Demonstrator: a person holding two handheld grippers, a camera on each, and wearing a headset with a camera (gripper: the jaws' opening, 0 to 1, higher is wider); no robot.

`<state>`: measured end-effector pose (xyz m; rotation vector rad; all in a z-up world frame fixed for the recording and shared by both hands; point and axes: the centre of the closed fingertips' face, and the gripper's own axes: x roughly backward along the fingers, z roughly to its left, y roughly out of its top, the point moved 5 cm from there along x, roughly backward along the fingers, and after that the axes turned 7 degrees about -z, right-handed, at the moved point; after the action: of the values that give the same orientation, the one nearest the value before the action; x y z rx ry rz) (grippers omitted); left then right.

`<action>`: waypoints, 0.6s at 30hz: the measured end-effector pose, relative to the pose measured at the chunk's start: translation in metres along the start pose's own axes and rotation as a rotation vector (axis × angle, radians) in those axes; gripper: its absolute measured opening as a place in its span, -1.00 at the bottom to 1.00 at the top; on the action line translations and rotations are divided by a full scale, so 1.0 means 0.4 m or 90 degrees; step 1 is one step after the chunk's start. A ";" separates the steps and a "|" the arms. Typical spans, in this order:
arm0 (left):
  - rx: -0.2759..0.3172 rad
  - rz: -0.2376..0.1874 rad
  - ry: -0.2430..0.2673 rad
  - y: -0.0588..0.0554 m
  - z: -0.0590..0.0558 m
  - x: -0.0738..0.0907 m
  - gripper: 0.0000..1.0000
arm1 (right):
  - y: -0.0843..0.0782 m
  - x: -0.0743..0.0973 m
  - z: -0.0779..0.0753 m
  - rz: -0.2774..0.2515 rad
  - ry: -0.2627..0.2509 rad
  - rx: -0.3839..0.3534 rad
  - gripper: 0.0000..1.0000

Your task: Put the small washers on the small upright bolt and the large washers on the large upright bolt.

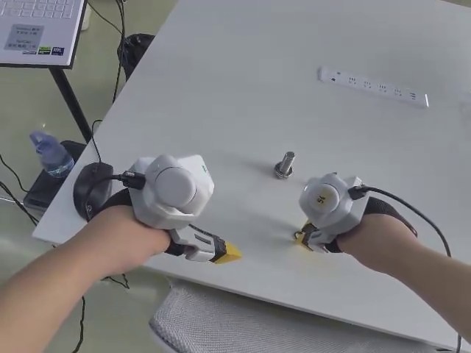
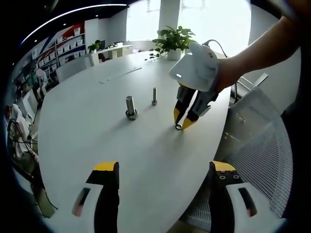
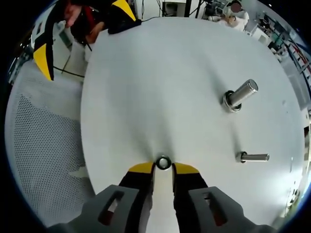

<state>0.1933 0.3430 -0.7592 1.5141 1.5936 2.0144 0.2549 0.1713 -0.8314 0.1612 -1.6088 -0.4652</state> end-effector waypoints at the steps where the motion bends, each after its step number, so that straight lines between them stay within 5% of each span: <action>1: 0.001 -0.001 0.000 0.000 -0.001 0.000 0.50 | 0.000 0.000 0.000 0.002 0.001 0.001 -0.70; 18: 0.007 0.009 0.003 -0.014 -0.011 0.006 0.45 | 0.013 -0.008 -0.011 0.052 0.025 -0.012 -0.73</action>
<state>0.1865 0.3442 -0.7620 1.5307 1.6016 2.0212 0.2603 0.1762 -0.8322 0.0890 -1.5659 -0.4117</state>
